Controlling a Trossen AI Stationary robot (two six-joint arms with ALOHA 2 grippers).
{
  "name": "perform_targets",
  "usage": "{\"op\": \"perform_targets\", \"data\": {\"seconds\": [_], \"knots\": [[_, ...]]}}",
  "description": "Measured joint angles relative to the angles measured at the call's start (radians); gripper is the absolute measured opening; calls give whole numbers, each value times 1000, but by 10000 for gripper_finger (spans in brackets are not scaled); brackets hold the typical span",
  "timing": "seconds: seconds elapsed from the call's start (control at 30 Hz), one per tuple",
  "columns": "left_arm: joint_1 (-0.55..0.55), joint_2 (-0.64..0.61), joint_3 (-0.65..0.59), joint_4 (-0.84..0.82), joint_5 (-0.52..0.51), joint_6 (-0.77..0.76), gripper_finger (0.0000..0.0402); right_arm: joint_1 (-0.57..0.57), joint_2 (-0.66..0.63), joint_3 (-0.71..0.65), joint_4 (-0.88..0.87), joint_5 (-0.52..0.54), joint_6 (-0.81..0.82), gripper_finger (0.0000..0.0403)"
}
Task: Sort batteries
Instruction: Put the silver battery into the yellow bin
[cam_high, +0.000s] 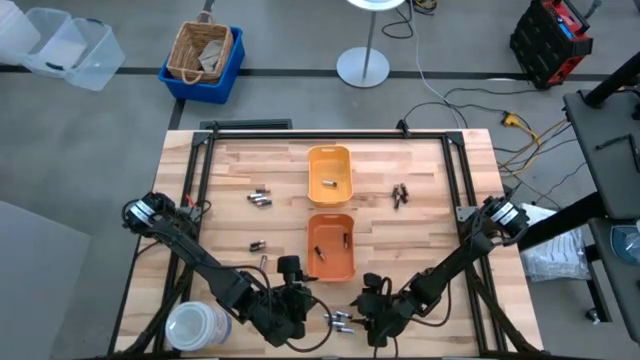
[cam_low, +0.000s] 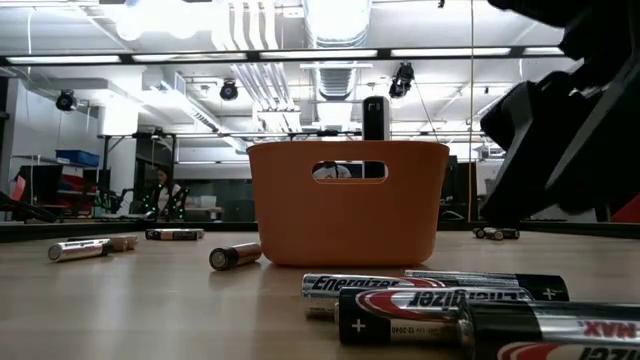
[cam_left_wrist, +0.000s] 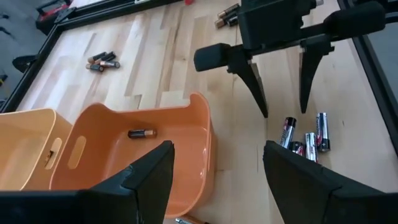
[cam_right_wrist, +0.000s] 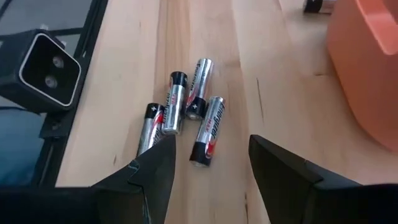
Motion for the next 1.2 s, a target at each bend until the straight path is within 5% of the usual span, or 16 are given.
{"op": "perform_targets", "data": {"seconds": [1.2], "knots": [[0, 0, -19, -6, -3, 0, 225, -2, 102, 2, 48, 32, -28, 171]]}}
